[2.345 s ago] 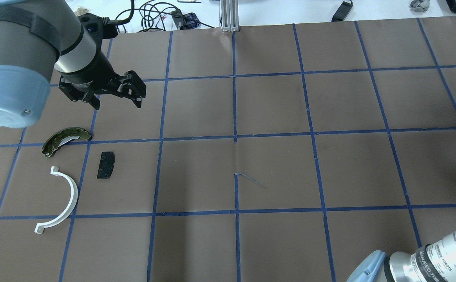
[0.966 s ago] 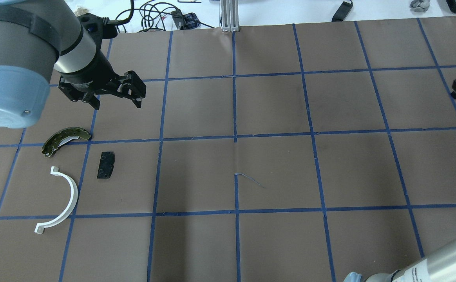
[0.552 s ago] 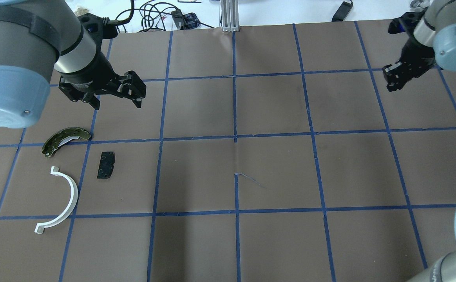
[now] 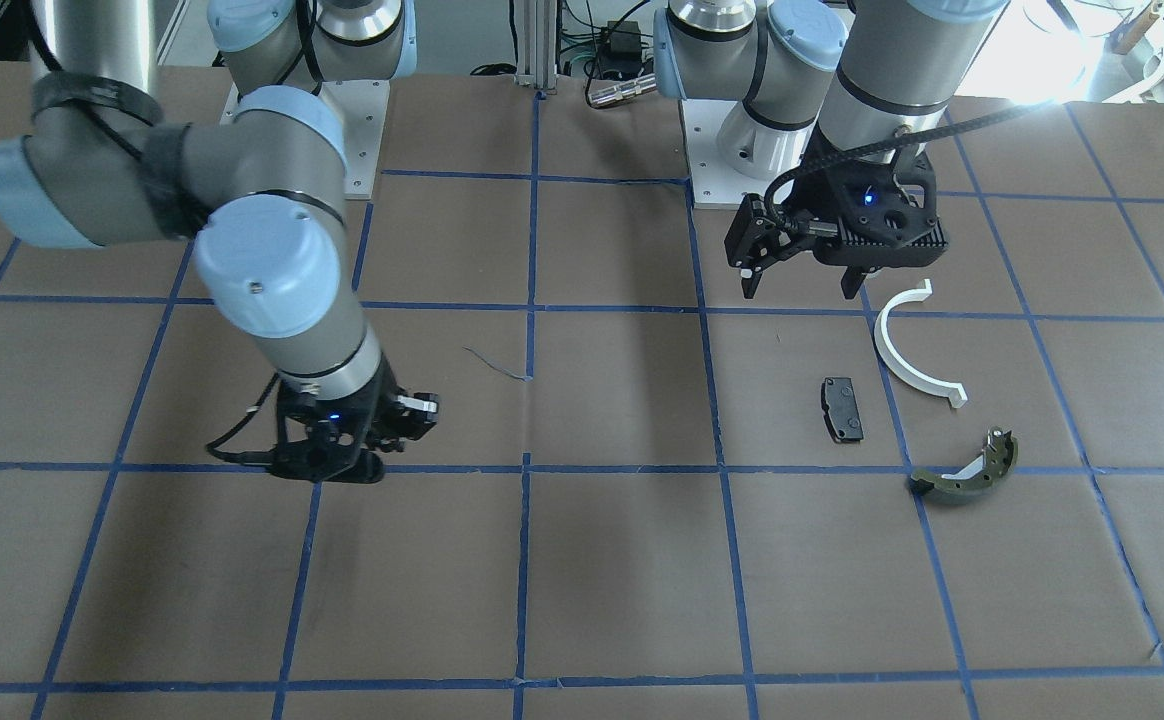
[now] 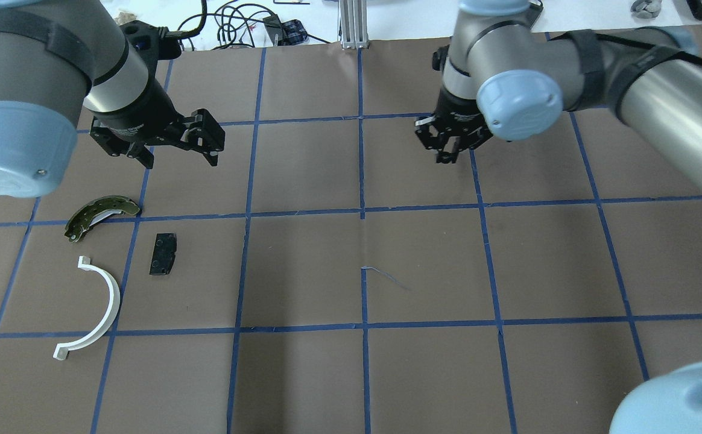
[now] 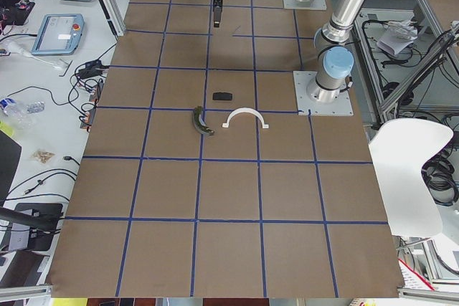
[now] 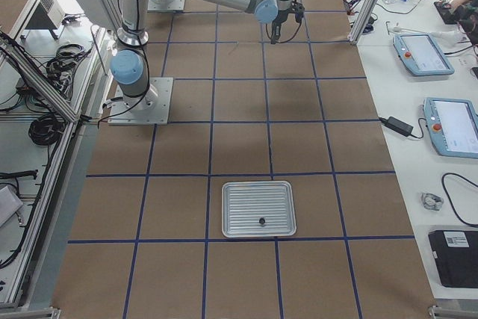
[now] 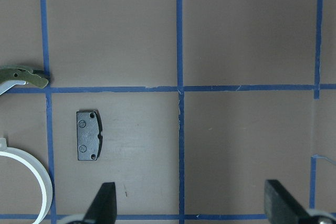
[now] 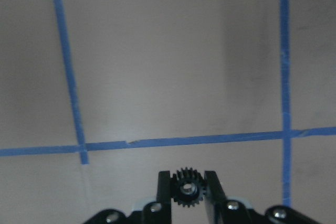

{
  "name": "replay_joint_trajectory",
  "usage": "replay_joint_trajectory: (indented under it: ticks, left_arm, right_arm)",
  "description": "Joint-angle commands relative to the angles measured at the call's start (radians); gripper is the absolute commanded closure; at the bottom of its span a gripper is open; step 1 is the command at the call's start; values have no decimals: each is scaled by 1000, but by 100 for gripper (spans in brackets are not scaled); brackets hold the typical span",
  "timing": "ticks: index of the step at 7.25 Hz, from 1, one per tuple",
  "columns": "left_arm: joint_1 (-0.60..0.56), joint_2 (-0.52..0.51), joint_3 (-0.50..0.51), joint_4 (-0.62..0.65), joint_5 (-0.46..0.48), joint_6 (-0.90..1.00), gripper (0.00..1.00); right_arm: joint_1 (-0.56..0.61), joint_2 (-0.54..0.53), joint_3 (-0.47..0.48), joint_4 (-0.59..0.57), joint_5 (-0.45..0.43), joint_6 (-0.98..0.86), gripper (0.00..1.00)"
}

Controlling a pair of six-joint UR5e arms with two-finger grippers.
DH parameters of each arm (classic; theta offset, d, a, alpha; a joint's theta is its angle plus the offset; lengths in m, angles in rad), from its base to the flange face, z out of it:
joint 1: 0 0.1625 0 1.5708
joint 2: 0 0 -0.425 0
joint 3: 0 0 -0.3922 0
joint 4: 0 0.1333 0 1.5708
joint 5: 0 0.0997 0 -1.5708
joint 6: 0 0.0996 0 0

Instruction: Place bearing gear from tray to pile

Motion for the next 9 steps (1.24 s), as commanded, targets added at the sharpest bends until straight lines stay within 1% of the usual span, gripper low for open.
replay_joint_trajectory:
  ticks: [1,3,6,7,9]
  left_arm:
    - [0,0,0,0,1,0,0]
    - [0,0,0,0,1,0,0]
    - [0,0,2,0,1,0,0]
    - [0,0,2,-2,1,0,0]
    - [0,0,0,-2,2,2,0]
  right_arm:
    - [144,43,7,-50,23,207,100]
    - [195,77,13,-50,23,276,100]
    - [198,80,26,-56,29,296,100]
    - [198,80,38,-80,58,305,100]
    - [198,82,38,-88,56,324,100]
